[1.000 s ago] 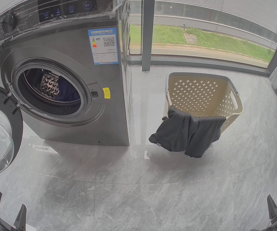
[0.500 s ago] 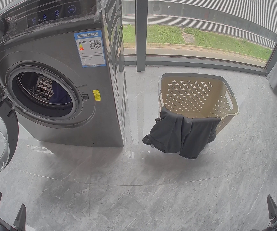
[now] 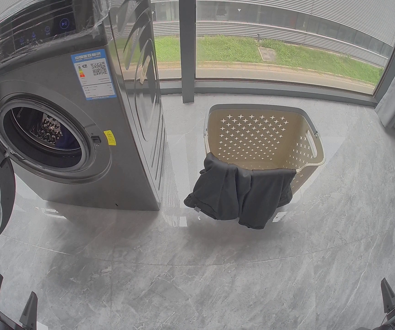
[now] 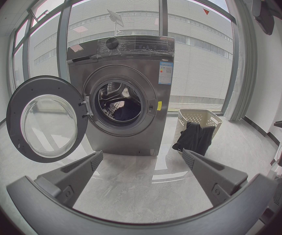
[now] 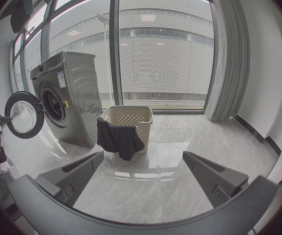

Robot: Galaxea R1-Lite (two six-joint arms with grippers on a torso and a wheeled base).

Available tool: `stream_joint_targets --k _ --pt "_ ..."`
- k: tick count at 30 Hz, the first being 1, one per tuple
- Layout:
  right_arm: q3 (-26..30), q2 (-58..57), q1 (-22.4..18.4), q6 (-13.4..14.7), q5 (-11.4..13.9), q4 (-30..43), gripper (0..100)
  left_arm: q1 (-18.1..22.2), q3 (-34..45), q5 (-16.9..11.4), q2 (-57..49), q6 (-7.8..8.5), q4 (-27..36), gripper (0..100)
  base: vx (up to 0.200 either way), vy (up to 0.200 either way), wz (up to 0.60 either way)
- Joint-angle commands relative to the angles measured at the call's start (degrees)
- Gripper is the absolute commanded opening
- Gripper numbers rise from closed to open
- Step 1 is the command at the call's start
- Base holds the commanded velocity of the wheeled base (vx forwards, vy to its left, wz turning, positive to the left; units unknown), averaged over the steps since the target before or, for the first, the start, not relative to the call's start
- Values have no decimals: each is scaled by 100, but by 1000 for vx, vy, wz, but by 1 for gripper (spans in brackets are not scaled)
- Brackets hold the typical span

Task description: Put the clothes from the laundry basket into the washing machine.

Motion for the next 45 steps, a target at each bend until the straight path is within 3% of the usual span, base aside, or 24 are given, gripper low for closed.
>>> stream_joint_targets --k 1,5,15,30,45 --pt "40 -57 -2 -4 3 0 100 2 84 -2 -75 3 0 100 200 0 0" --pt "40 -57 -2 -4 3 0 100 2 84 -2 -75 -6 0 100 200 0 0" --pt "40 -57 -2 -4 3 0 100 2 84 -2 -75 -6 0 100 0 0 0" --pt "40 -49 -11 -13 3 0 100 2 84 -2 -75 21 0 100 0 -200 0" --pt "40 -57 -2 -4 3 0 100 2 84 -2 -75 47 0 100 0 0 0"
